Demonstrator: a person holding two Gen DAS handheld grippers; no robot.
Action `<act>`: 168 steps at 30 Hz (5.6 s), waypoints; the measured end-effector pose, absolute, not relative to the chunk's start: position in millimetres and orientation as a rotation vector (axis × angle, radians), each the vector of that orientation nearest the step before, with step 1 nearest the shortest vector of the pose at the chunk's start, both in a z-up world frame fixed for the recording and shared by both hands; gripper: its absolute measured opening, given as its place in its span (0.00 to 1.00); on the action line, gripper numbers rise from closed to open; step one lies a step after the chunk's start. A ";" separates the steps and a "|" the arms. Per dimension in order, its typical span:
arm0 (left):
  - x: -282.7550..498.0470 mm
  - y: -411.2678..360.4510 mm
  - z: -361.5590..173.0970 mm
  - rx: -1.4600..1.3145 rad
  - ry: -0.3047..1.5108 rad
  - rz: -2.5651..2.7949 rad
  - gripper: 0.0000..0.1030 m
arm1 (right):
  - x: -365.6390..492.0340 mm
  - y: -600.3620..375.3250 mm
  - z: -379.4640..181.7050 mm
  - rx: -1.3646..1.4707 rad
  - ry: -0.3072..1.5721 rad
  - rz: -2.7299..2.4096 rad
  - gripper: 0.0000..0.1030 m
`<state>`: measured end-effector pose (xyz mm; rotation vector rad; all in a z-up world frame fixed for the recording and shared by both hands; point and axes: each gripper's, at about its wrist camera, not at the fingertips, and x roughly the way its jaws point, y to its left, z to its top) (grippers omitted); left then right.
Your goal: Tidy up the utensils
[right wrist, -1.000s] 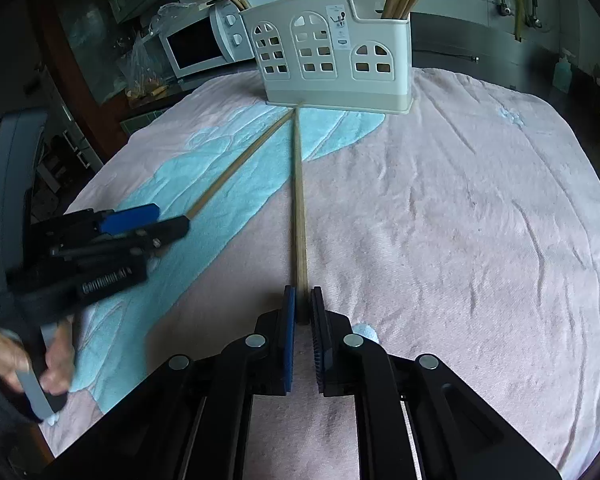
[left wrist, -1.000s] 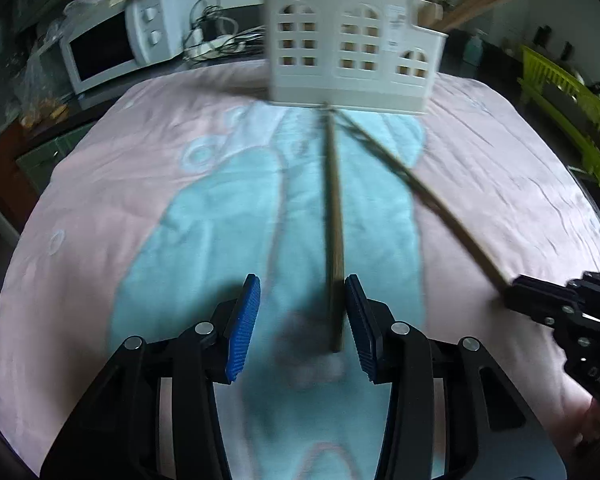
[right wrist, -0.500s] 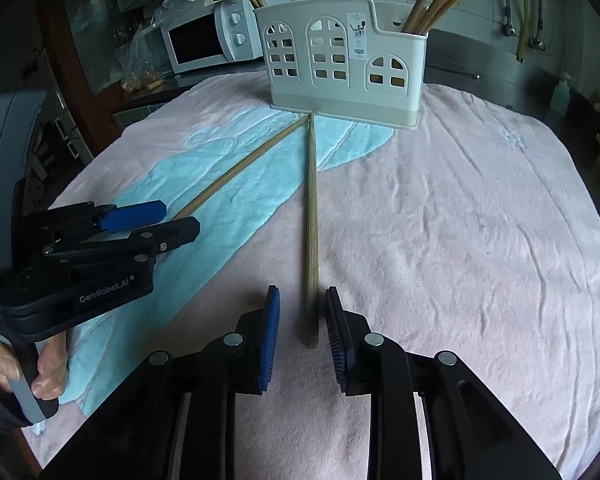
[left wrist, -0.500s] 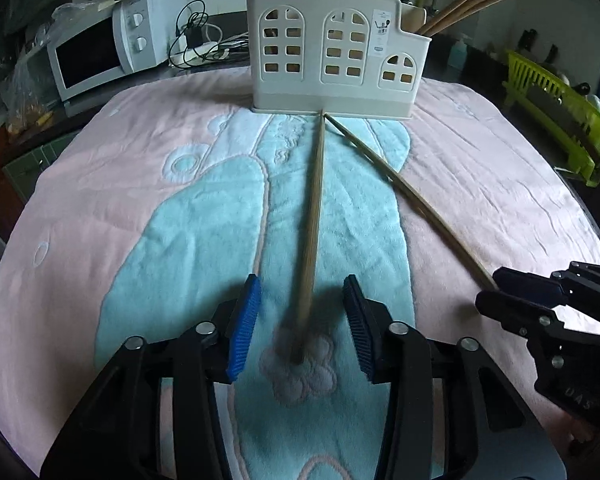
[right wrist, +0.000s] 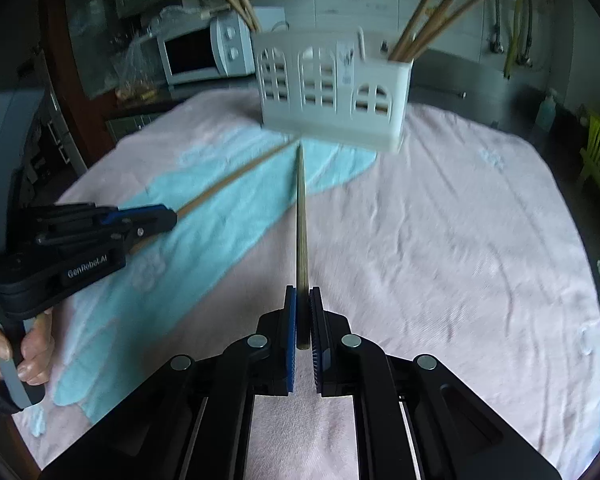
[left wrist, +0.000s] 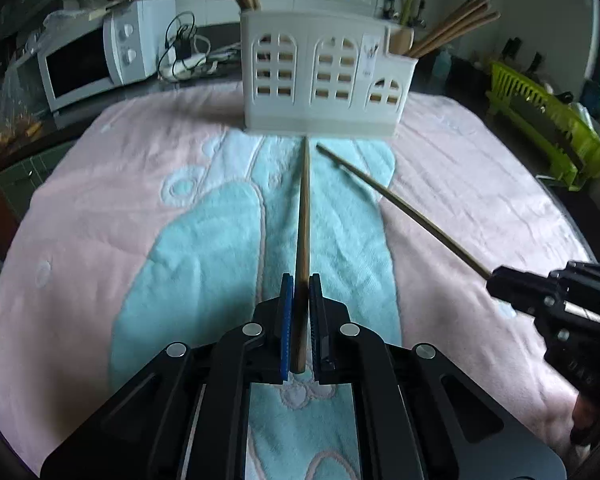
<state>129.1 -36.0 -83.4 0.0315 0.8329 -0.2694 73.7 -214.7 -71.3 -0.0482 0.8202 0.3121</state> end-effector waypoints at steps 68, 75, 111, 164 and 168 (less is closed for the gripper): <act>180.0 -34.2 161.9 -0.041 0.282 -0.341 0.05 | 161.4 -262.3 206.6 -0.040 0.442 0.285 0.06; 216.9 -50.7 199.7 -0.037 0.177 -0.304 0.05 | 187.1 -261.4 204.1 -0.056 0.449 0.282 0.06; 228.5 -38.1 141.7 -0.046 0.348 -0.223 0.66 | 181.3 -273.8 152.8 -0.008 0.504 0.257 0.36; 15.1 27.7 25.7 0.015 0.480 -0.007 0.96 | 0.1 -222.7 19.2 -0.008 0.516 0.115 0.93; 16.1 27.2 22.9 0.024 0.490 -0.003 0.96 | -0.4 -223.5 17.9 -0.004 0.519 0.117 0.93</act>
